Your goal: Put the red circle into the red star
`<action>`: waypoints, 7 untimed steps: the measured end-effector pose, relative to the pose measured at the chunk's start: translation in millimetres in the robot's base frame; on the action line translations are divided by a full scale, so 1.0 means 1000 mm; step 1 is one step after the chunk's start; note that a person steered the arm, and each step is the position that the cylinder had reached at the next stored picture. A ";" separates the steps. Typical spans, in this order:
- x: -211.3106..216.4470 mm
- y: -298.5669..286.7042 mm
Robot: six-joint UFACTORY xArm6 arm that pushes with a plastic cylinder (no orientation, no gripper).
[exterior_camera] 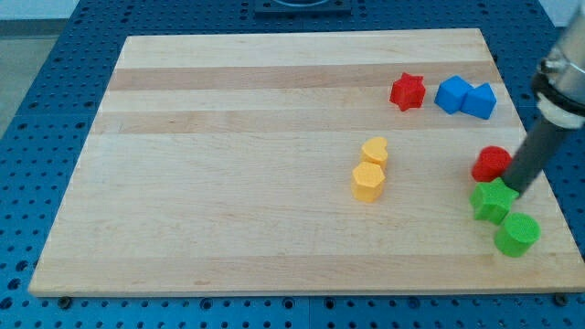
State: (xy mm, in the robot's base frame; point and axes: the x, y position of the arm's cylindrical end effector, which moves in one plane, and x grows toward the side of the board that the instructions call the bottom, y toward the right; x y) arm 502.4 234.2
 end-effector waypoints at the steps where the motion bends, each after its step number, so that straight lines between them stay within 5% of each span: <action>1: -0.020 -0.030; 4: -0.055 -0.100; 7: -0.016 -0.058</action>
State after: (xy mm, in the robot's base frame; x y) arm 486.5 176.5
